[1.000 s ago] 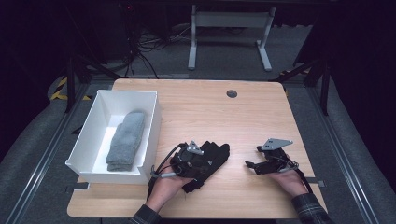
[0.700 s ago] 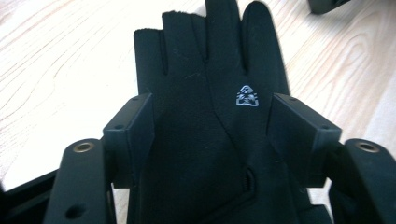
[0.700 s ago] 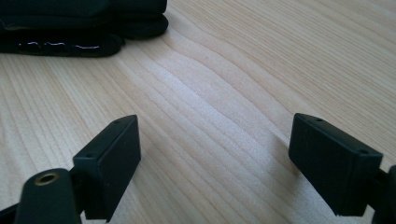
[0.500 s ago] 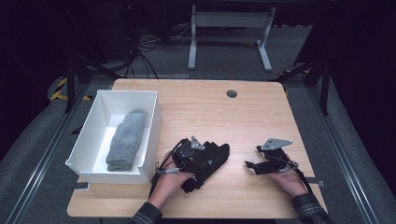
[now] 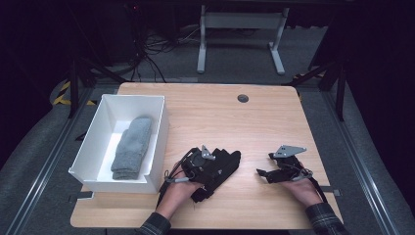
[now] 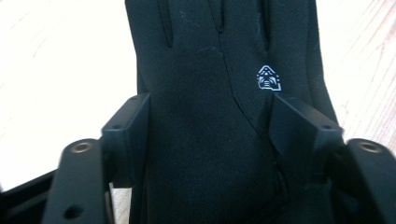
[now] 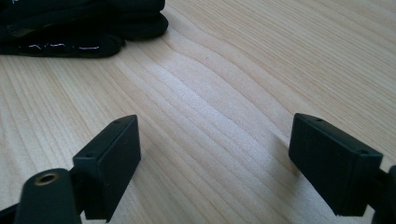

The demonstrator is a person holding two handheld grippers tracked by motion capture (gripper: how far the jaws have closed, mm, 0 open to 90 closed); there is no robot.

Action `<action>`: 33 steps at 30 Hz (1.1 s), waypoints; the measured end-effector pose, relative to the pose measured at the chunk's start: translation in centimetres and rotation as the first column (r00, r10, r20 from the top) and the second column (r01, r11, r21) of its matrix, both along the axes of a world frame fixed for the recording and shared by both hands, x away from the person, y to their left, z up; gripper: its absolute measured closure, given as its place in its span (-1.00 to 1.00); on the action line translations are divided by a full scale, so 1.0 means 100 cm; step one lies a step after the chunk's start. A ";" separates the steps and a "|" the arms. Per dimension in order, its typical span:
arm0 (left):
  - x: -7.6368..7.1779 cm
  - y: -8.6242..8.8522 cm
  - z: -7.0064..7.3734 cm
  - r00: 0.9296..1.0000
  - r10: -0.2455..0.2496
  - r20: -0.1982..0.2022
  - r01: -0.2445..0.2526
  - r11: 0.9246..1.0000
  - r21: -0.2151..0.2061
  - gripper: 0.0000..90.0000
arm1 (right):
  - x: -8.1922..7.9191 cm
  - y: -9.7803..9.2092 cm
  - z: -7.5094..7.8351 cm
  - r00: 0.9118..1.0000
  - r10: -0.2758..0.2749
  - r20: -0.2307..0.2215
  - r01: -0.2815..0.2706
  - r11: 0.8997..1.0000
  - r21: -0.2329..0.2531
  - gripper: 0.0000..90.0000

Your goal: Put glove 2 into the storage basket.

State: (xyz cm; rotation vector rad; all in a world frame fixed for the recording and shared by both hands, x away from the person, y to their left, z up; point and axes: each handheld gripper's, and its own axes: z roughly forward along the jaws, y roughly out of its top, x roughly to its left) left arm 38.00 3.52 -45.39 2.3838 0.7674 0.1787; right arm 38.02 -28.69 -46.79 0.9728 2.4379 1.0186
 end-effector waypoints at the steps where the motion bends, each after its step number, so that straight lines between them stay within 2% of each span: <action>1: -0.001 -0.001 0.000 1.000 -0.002 -0.005 0.002 1.000 -0.001 -0.13 | 0.000 0.000 0.000 1.000 -0.001 0.000 0.001 1.000 0.000 -0.61; 5: -0.003 -0.002 0.002 0.999 -0.032 -0.013 0.032 0.999 0.002 0.26 | 0.000 0.000 0.000 1.000 -0.001 0.001 0.001 1.000 0.000 -0.61; 6: -0.004 -0.003 0.003 0.999 -0.041 -0.018 0.041 0.999 0.006 0.26 | 0.000 0.000 0.000 1.000 -0.001 0.001 0.001 1.000 0.000 -0.61; 8: -0.004 -0.004 0.004 0.999 -0.046 -0.025 0.047 0.999 0.015 0.40 | 0.000 0.000 0.000 1.000 -0.002 0.001 0.002 1.000 0.001 -0.61; 10: -0.004 -0.004 0.004 0.999 -0.037 -0.034 0.037 0.999 0.008 0.45 | -0.001 0.000 -0.001 1.000 -0.002 0.006 0.002 1.000 0.006 -0.62; 12: -0.004 -0.004 0.004 0.999 -0.031 -0.042 0.031 1.000 -0.001 0.48 | -0.001 0.000 -0.002 1.000 -0.001 0.012 0.001 1.000 0.012 -0.62; 13: -0.002 -0.003 0.005 0.997 -0.024 -0.067 0.023 1.000 -0.014 0.49 | -0.001 0.000 -0.001 1.000 -0.002 0.012 0.002 1.000 0.011 -0.62; 19: -0.002 0.000 0.011 0.996 -0.018 -0.093 0.015 0.999 -0.036 0.51 | -0.001 0.000 -0.001 1.000 -0.002 0.011 0.002 1.000 0.011 -0.63; 24: -0.004 0.002 0.021 0.996 -0.016 -0.091 0.010 0.998 -0.065 0.51 | -0.001 0.000 -0.002 1.000 -0.004 0.012 0.004 1.000 0.011 -0.63; 25: -0.005 0.002 0.027 0.996 -0.018 -0.090 0.011 0.997 -0.079 0.52 | -0.001 0.000 -0.002 1.000 -0.005 0.012 0.005 1.000 0.011 -0.63; 26: -0.005 0.002 0.027 0.996 -0.018 -0.090 0.011 0.997 -0.079 0.52 | -0.001 0.000 -0.002 1.000 -0.005 0.012 0.005 1.000 0.011 -0.63; 27: -0.007 0.003 0.035 0.997 -0.015 -0.082 0.008 0.996 -0.089 0.52 | -0.001 0.000 -0.002 1.000 -0.004 0.013 0.004 1.000 0.011 -0.63; 28: -0.007 0.003 0.035 0.997 -0.015 -0.082 0.008 0.996 -0.089 0.51 | -0.001 0.000 -0.002 1.000 -0.004 0.013 0.004 1.000 0.011 -0.63; 29: -0.009 0.004 0.043 0.997 -0.012 -0.073 0.005 0.995 -0.095 0.51 | -0.001 0.000 -0.002 1.000 -0.005 0.014 0.005 1.000 0.011 -0.64; 33: -0.009 0.005 0.054 0.998 -0.005 -0.065 -0.001 0.995 -0.096 0.51 | -0.001 0.000 -0.002 1.000 -0.005 0.013 0.005 1.000 0.011 -0.64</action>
